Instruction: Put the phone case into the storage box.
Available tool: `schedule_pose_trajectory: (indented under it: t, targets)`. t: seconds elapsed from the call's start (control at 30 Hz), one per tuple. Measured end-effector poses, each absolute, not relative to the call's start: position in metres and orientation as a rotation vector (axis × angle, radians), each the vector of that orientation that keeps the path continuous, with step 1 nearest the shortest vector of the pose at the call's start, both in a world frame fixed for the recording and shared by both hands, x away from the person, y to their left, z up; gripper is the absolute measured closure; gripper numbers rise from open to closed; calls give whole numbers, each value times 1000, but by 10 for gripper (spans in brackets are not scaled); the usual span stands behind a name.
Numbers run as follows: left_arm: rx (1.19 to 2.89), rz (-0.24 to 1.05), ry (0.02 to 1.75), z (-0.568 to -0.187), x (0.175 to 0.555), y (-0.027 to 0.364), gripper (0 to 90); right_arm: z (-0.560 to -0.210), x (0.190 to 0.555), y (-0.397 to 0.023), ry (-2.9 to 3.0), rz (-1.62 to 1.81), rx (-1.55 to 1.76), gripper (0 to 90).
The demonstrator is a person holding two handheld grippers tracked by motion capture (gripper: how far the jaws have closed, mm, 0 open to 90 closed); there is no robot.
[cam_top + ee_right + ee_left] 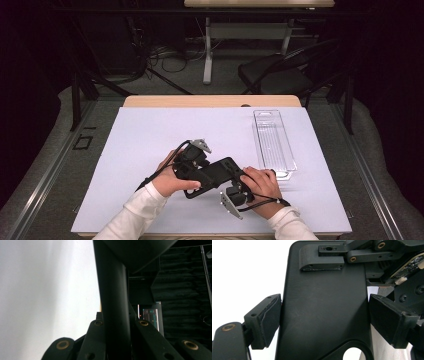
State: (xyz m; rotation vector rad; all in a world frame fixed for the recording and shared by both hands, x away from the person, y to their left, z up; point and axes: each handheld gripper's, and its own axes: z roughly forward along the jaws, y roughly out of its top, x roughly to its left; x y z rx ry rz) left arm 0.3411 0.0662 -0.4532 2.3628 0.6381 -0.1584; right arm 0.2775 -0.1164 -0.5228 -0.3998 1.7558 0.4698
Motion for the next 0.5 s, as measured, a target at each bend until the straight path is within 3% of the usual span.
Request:
schedule_pose_trajectory:
  t: [0.5]
  targets:
    - [2350,-163,645,-453,341,67,135,-524,277,-116,1761,477,-395,868]
